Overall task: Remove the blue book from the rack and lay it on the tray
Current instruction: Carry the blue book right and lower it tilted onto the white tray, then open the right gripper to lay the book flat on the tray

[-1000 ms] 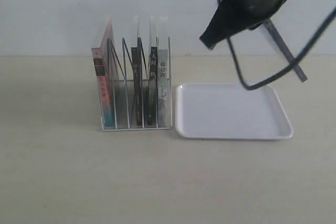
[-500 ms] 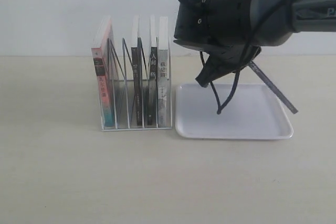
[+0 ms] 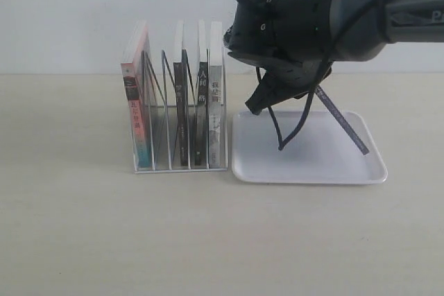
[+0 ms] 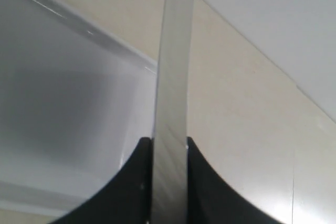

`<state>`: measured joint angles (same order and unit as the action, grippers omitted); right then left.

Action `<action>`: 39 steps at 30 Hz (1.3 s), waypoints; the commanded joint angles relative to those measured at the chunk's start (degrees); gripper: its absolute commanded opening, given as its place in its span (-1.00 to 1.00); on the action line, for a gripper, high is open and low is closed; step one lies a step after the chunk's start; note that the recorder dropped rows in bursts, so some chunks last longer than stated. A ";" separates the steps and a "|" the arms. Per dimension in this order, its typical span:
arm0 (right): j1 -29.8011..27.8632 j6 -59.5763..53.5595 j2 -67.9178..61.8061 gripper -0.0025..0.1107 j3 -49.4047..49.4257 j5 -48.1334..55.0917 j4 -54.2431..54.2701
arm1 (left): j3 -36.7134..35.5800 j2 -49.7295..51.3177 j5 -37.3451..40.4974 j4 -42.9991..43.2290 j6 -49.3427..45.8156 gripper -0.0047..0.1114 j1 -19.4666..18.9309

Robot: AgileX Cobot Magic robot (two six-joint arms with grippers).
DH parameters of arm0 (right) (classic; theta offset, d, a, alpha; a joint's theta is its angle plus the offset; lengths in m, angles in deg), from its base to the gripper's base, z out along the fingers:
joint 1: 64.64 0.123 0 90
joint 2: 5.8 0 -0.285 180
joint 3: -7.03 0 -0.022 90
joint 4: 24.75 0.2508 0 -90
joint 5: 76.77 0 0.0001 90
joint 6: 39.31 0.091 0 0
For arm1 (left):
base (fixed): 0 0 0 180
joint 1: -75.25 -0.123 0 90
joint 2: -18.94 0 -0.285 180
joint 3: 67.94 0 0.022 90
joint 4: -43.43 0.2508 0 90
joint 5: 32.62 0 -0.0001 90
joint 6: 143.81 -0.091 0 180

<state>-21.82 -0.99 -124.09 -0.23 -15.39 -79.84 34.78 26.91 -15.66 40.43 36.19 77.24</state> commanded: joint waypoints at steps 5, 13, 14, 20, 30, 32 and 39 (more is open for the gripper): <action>-3.19 0.36 0.08 -0.96 -0.18 0.47 2.27 | 0.06 -0.18 -0.46 -0.22 0.00 -0.85 -0.11; -3.50 -0.54 0.08 -0.96 -0.18 -2.32 4.13 | 0.06 -0.18 -0.46 -0.22 0.00 -0.85 -0.11; -3.50 -1.44 0.08 -0.96 -0.18 -2.46 4.69 | 0.06 -0.18 -0.46 -0.22 0.00 -0.85 -0.11; -3.50 -3.28 0.08 -0.54 -0.18 -2.71 5.97 | 0.06 -0.18 -0.46 -0.22 0.00 -0.85 -0.11; -3.26 -0.70 2.59 -0.01 -0.18 -1.32 3.31 | 0.06 -0.18 -0.46 -0.22 0.00 -0.85 -0.11; -2.83 -0.15 4.75 -0.01 -0.18 -1.70 3.53 | 0.06 -0.18 -0.46 -0.22 0.00 -0.85 -0.11; -1.72 1.26 14.17 -0.01 -0.18 -4.24 4.10 | 0.06 -0.18 -0.46 -0.22 0.00 -0.85 -0.11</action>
<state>-23.77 -0.72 -113.75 -0.23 -19.32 -75.25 34.78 26.91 -15.66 40.43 36.19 77.24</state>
